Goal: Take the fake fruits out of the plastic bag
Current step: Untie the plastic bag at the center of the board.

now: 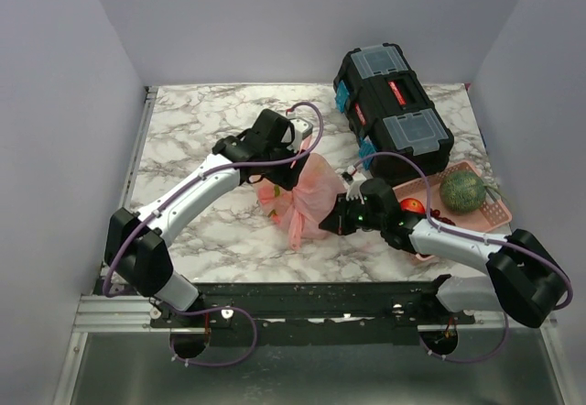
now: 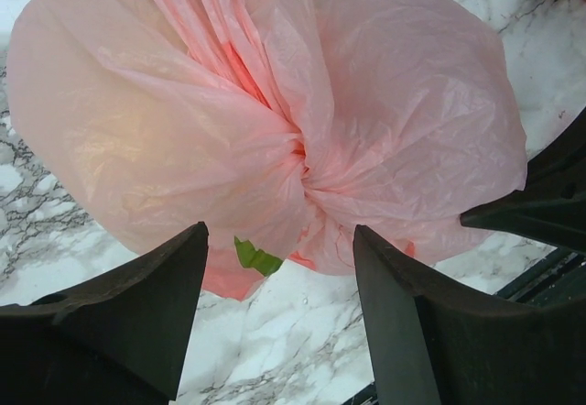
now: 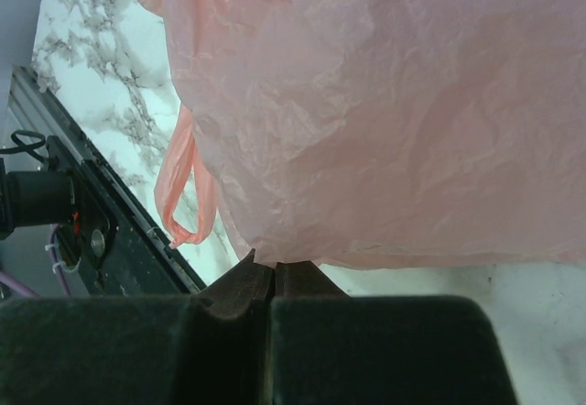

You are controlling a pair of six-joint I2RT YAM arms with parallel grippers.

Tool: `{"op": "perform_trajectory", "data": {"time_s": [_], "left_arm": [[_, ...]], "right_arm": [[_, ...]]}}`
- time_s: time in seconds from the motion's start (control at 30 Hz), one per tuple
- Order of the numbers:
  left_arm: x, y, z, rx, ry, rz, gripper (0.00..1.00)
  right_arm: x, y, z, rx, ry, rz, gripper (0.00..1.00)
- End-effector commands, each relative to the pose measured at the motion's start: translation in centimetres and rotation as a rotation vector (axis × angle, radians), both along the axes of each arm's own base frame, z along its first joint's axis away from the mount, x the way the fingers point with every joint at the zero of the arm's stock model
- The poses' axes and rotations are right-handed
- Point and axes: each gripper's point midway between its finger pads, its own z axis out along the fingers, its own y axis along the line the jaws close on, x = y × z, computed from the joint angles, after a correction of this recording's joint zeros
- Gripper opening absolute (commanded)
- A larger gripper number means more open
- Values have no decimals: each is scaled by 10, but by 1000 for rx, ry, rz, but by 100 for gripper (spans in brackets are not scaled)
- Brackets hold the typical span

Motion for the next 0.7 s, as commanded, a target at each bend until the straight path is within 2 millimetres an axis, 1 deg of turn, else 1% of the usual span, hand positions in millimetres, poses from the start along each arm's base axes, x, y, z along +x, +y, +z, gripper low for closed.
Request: {"op": "perform_trajectory", "data": {"time_s": [0.0,0.1,0.2,0.27,0.33,0.37,0.43,0.53,0.57,0.67], "left_arm": [[4,0,-11,27,2,6,65],[5,-3,-24,48,56,13,65],[8,-5,-36,69,95,37,55],[8,-4,-42,80,113,54,44],[9,2,-44,111,128,86,27],[7,5,-45,126,135,95,15],[3,15,-47,162,144,99,0],[-7,34,-50,239,154,89,0],[-9,39,-50,249,153,87,0],[-12,47,-49,260,143,73,0]], "right_arm": [[-9,5,0,14,17,48,1],[-13,9,3,28,15,77,1],[-17,9,5,26,4,99,1],[-18,6,4,11,-2,103,1],[-16,4,2,-11,-5,90,1],[-14,3,1,-21,-4,83,1],[-12,3,3,-21,-9,75,1],[-11,6,10,6,-25,76,1],[-10,7,12,12,-31,77,1],[-9,7,11,0,-38,85,1]]}}
